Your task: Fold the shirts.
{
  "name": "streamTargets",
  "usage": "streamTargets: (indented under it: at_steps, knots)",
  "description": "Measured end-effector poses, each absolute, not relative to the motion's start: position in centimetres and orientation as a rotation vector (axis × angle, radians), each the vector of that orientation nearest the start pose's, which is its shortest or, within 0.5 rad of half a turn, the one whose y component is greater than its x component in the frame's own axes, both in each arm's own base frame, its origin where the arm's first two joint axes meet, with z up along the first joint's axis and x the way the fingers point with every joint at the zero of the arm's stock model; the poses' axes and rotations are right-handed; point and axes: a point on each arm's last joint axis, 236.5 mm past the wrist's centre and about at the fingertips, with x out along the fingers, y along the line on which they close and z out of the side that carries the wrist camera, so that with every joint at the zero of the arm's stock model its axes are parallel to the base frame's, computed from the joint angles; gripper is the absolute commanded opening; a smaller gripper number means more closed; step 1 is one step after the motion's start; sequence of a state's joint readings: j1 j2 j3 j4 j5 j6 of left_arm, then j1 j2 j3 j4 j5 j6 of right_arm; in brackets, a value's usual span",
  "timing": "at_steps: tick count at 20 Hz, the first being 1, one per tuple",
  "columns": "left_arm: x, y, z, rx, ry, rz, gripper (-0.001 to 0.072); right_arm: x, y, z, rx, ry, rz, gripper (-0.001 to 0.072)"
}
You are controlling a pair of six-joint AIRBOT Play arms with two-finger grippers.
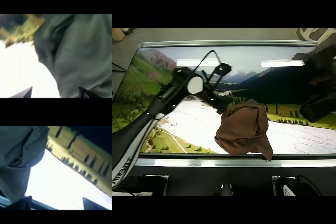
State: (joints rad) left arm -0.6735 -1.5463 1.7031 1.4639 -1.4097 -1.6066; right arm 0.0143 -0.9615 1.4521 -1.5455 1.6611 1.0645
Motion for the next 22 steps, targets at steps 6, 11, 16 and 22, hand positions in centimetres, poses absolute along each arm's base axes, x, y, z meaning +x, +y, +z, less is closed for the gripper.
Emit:
streamTargets:
  at_steps: [6, 11, 16, 22]
  knots:
    - [26.2, -26.1, 0.1, 0.089, 1.523, -0.628, 0.0632, 31.0, 2.6, 5.7, -0.384, 1.396, 0.476, 0.0681]
    - [20.4, -31.7, -5.1, -0.203, 1.600, -0.689, 0.0631, 32.2, 3.5, -0.2, -0.334, 1.497, 0.534, 0.0681]
    - [18.3, -35.6, -8.0, -0.327, 1.611, -0.680, 0.0292, 32.6, 5.3, -3.7, -0.274, 1.540, 0.629, 0.0705]
    - [19.4, -36.4, -8.8, -0.380, 1.571, -0.649, 0.0021, 32.4, 7.9, -6.9, -0.176, 1.584, 0.746, 0.0665]
